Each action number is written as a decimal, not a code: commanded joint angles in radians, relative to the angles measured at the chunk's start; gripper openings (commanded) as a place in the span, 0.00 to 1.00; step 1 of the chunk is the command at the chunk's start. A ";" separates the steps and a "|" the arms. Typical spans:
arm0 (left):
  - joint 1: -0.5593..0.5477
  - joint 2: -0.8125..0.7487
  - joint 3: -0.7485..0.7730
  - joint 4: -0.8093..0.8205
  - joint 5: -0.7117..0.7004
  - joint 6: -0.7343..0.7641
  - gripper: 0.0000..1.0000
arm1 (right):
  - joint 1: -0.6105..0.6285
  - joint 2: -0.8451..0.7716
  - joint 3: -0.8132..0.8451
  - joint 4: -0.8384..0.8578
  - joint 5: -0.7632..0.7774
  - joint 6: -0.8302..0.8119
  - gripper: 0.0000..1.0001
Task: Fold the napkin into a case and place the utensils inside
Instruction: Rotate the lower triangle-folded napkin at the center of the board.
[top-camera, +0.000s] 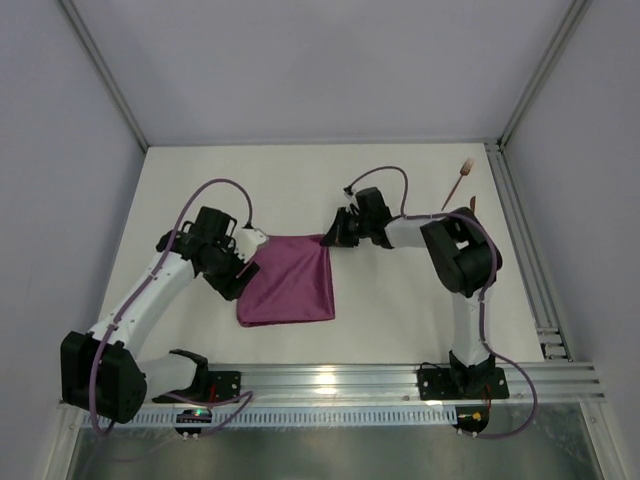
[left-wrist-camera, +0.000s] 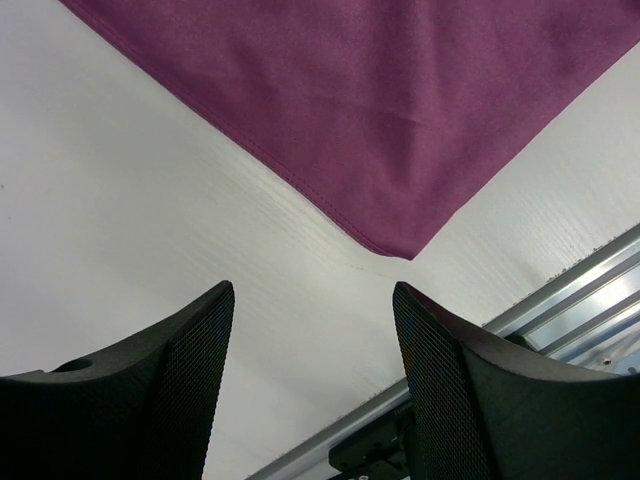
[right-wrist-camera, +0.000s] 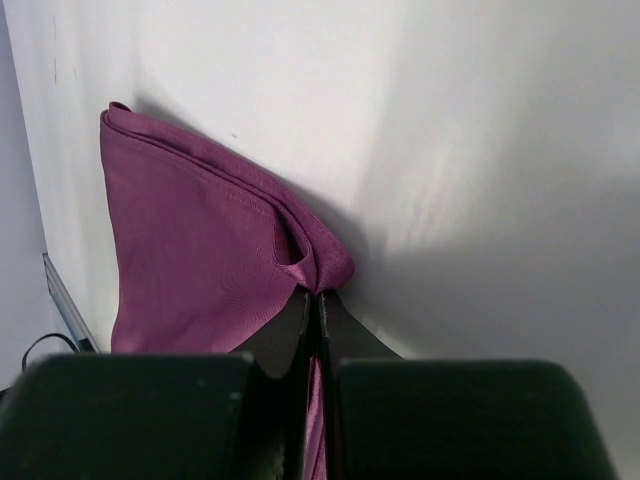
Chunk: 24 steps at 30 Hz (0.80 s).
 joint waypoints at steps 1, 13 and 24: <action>-0.036 -0.045 0.064 -0.022 0.054 0.056 0.67 | -0.029 -0.133 -0.173 0.148 0.101 0.112 0.03; -0.073 -0.044 0.015 -0.019 0.071 0.078 0.61 | -0.099 -0.562 -0.969 0.464 0.302 0.377 0.03; -0.473 0.114 -0.161 0.168 -0.039 0.135 0.61 | -0.072 -0.995 -1.175 0.102 0.359 0.340 0.30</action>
